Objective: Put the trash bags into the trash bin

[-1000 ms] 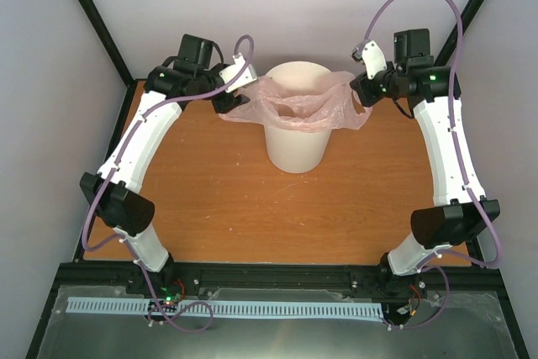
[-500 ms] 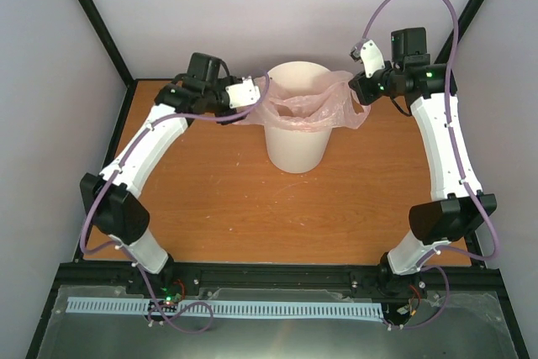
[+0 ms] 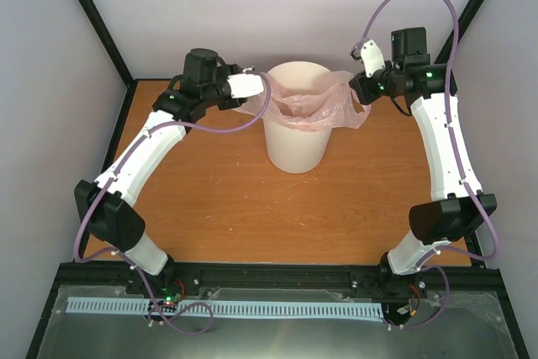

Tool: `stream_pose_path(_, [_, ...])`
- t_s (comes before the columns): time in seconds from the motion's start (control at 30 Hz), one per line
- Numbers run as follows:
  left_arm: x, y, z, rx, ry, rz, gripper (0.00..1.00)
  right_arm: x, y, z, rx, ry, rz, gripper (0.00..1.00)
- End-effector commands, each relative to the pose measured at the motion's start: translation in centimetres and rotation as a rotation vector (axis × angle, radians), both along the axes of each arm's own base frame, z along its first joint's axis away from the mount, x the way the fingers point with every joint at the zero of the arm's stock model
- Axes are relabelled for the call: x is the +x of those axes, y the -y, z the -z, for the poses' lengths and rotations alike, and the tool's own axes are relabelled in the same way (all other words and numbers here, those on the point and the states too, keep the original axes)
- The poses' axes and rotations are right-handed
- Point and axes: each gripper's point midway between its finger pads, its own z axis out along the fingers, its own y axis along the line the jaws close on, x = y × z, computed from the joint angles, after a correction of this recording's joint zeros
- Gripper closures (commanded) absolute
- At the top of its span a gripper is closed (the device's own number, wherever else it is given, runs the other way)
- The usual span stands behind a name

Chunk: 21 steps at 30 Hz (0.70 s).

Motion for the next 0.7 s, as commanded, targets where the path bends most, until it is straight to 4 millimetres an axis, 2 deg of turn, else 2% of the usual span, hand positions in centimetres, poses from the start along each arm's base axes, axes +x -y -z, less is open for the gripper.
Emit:
stream_pose_path(0.0, [0.6,0.6,-3.5,-0.035,0.084,0.012,0.58,0.2,0.1,-1.2,0.001,0.041,0.013,0.97])
stream_pose_path(0.13, [1.5,0.8,-3.7,-0.056,0.063,-0.011,0.94,0.3,0.2,-1.1,-0.006,0.045,0.015,0.97])
stream_pose_path(0.17, [1.8,0.9,-3.8,-0.061,0.059,-0.019,0.99,0.4,0.2,-1.1,-0.008,0.045,0.016,0.97])
stream_pose_path(0.37, [3.7,0.9,-1.6,-0.055,-0.045,-0.078,0.99,1.2,0.2,-1.1,-0.011,0.051,0.016,0.97])
stream_pose_path(0.67, [7.6,0.6,-1.0,-0.154,-0.171,-0.175,0.99,4.9,0.0,-0.4,-0.006,0.054,0.051,0.97])
